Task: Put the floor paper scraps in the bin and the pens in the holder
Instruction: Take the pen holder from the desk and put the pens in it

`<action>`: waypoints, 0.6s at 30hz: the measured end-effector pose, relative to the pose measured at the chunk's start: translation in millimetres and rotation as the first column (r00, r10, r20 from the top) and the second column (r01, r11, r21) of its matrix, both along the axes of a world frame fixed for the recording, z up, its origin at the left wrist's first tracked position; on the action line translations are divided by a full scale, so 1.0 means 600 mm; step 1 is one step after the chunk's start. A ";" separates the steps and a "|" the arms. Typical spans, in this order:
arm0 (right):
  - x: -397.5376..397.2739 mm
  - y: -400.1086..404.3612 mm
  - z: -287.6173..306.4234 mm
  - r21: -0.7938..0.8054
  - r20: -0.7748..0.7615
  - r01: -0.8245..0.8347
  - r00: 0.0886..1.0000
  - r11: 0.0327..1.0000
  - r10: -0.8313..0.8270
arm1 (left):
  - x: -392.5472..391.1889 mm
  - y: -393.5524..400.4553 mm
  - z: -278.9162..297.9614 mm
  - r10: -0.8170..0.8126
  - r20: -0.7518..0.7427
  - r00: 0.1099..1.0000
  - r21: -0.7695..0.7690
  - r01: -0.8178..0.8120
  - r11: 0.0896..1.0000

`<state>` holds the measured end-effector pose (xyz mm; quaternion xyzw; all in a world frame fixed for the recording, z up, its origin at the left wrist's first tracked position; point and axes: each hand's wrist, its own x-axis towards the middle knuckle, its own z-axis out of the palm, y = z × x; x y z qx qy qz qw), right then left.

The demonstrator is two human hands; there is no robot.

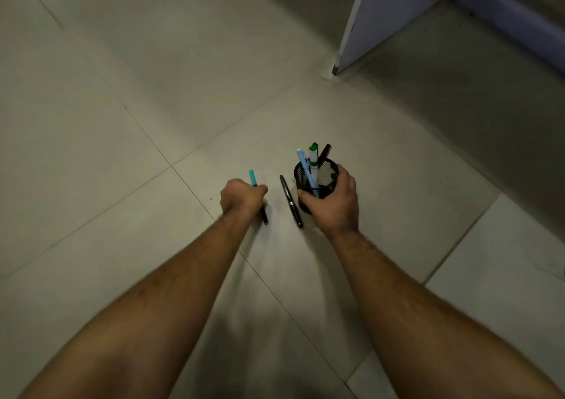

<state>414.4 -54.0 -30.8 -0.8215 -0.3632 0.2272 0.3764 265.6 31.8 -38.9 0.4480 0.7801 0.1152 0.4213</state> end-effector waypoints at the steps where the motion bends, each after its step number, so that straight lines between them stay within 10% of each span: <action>1: -0.003 0.002 0.002 -0.003 0.013 0.002 1.000 1.000 -0.002 | 0.000 0.008 0.016 0.045 0.088 0.995 0.052 -0.049 0.997; 9: 0.000 0.004 0.009 -0.057 0.090 0.031 0.996 0.998 -0.026 | 0.065 0.018 0.134 -0.083 0.518 0.851 0.280 -0.077 0.957; 14: 0.000 0.013 0.015 -0.003 0.018 0.013 1.000 1.000 -0.013 | 0.103 -0.002 0.107 -0.327 0.424 0.845 0.200 0.264 0.943; 18: 0.010 0.013 0.020 0.020 -0.054 0.047 0.997 0.999 -0.046 | 0.093 -0.010 0.096 -0.193 0.531 0.825 0.175 0.117 0.978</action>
